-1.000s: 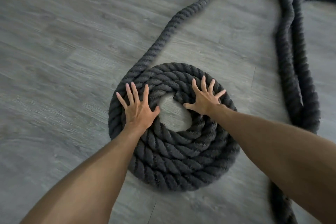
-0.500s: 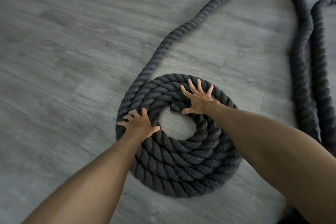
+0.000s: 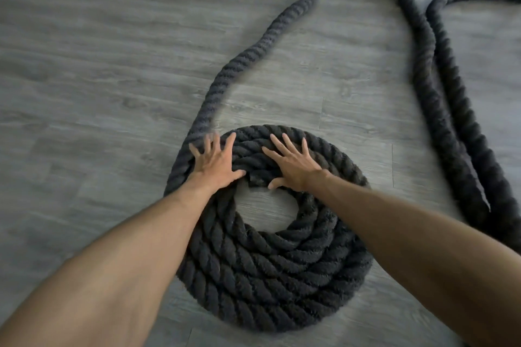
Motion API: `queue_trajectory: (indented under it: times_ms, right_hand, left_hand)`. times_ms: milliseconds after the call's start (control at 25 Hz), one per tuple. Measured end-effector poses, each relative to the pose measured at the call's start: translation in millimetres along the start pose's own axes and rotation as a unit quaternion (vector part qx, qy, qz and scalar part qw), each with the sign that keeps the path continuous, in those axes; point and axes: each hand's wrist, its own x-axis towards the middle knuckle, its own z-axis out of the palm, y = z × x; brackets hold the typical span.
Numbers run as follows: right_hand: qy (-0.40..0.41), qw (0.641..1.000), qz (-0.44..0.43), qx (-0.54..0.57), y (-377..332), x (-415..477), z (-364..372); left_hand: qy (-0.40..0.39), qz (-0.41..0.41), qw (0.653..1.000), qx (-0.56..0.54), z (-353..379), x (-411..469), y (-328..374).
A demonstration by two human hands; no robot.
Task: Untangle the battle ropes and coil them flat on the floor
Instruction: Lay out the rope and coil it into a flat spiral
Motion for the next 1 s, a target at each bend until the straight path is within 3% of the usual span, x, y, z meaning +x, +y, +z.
queue_trajectory:
  times_ms: [120,200,320,480,680,880,1000]
  right_hand:
    - [0.171,0.984,0.057,0.001,-18,-39,40]
    - [0.242,0.963,0.115,-0.025,-24,-54,59]
    - [0.233,0.958,0.158,-0.057,-27,-57,53]
    - [0.272,0.953,0.119,-0.061,-30,-51,59]
    - [0.264,0.961,0.063,-0.05,-26,-26,46]
    - [0.241,0.958,0.151,-0.035,-47,-42,44]
    - [0.24,0.919,0.313,0.028,-48,-87,65]
  left_hand:
    - [-0.053,0.057,0.997,0.004,1,15,8]
    - [-0.061,0.069,0.996,-0.005,5,18,4]
    - [-0.04,0.093,0.995,-0.013,0,19,-8]
    - [-0.034,0.08,0.992,-0.093,6,25,-16]
    - [0.007,0.034,0.999,-0.026,9,24,-31]
    - [-0.067,-0.017,0.998,-0.013,-10,25,-16]
    - [-0.041,0.019,0.999,-0.011,-7,25,-1]
